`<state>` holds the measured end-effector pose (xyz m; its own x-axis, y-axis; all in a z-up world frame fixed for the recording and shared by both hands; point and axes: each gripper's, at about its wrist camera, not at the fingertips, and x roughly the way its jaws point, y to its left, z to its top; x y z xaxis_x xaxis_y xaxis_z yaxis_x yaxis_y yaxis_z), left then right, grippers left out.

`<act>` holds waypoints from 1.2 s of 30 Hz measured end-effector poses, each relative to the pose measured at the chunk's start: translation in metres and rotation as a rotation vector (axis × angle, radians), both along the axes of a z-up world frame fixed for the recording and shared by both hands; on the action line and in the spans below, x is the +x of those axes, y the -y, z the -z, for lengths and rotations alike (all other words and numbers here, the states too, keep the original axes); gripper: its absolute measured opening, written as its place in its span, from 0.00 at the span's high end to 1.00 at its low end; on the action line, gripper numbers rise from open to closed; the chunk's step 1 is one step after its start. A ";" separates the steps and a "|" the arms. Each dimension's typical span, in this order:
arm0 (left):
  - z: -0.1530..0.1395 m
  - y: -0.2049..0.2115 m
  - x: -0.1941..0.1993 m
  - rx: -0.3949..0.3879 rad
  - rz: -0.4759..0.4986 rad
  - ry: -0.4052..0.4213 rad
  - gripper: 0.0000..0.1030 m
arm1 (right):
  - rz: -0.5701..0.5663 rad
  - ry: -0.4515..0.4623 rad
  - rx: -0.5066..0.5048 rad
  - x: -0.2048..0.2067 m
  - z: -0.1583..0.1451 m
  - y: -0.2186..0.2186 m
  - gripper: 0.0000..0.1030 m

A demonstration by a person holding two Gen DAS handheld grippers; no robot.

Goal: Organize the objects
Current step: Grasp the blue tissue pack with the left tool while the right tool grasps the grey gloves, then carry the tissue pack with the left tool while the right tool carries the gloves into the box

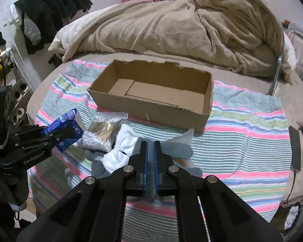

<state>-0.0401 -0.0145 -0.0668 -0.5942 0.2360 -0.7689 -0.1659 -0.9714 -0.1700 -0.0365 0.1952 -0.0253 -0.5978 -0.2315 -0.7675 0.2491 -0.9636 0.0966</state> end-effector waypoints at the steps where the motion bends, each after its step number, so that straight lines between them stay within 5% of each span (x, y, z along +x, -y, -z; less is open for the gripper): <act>1: -0.004 0.000 0.002 0.002 0.002 -0.008 0.86 | 0.000 -0.006 -0.002 0.001 -0.003 -0.001 0.94; 22: -0.064 -0.025 -0.017 -0.007 0.057 -0.153 0.86 | 0.000 -0.127 -0.067 -0.024 -0.055 -0.030 0.94; 26: -0.061 -0.019 -0.015 -0.003 0.049 -0.145 0.86 | -0.043 -0.033 -0.087 -0.025 -0.030 -0.019 0.91; 28: -0.057 -0.016 -0.013 -0.002 0.045 -0.132 0.86 | -0.054 0.019 -0.087 -0.026 -0.013 -0.013 0.71; 31: -0.050 -0.011 -0.007 0.003 0.036 -0.119 0.86 | -0.048 0.086 -0.085 -0.024 0.014 -0.007 0.61; 36: -0.041 -0.004 0.000 0.018 0.023 -0.100 0.86 | -0.033 0.145 -0.046 -0.023 0.041 -0.001 0.58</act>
<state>-0.0400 -0.0100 -0.0262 -0.6619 0.2638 -0.7017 -0.2052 -0.9640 -0.1688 -0.0595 0.1963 -0.0659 -0.4732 -0.2863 -0.8331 0.2610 -0.9488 0.1778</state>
